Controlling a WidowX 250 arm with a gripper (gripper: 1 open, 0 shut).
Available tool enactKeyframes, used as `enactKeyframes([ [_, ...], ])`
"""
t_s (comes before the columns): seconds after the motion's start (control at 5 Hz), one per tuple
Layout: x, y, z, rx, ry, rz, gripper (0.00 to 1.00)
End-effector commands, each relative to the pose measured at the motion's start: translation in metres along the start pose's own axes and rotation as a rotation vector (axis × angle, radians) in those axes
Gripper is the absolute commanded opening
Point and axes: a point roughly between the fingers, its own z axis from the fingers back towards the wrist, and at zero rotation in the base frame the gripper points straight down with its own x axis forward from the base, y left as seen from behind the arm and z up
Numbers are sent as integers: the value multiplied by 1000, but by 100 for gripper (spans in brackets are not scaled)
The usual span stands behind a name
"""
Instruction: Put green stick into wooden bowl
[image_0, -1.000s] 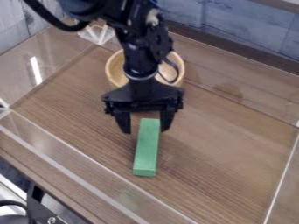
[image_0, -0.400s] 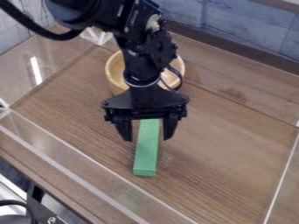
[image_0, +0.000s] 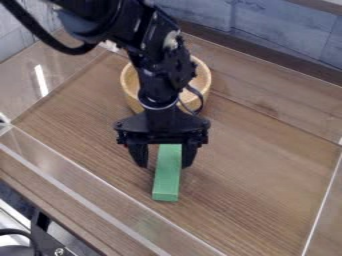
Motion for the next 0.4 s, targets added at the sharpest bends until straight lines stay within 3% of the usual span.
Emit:
enactKeyframes([
  [0.0, -1, -2, -6, 0, -21, -25, 100],
  [0.2, -4, -1, -13, 5, -23, -42, 0],
])
